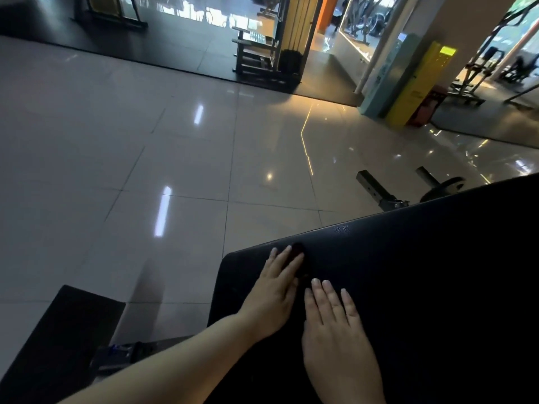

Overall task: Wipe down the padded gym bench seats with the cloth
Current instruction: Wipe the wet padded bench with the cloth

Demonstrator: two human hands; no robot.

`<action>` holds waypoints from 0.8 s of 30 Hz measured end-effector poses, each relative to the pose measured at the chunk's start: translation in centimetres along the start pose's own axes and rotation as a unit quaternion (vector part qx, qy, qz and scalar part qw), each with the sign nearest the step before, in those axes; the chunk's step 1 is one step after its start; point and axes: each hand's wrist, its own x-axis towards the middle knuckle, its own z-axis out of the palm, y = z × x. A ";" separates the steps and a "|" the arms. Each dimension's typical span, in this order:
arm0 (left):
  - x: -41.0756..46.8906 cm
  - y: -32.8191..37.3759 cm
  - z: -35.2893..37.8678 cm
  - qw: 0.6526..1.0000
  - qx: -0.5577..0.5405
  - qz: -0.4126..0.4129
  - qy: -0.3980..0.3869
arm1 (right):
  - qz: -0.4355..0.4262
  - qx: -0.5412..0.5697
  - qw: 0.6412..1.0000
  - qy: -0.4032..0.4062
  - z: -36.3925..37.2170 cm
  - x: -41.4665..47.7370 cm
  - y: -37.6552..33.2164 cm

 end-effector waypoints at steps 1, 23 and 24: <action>-1.1 -0.8 -0.1 0.999 0.017 0.024 -0.015 | 0.003 -0.005 1.000 -0.005 0.0 0.0 0.0; 2.8 -11.8 -3.5 0.991 0.015 -0.121 -0.053 | -0.008 -0.083 0.992 -0.095 2.5 5.9 -3.7; 3.4 -11.0 -3.5 0.989 0.003 -0.139 -0.056 | -0.008 -0.087 0.992 -0.094 2.6 5.9 -3.7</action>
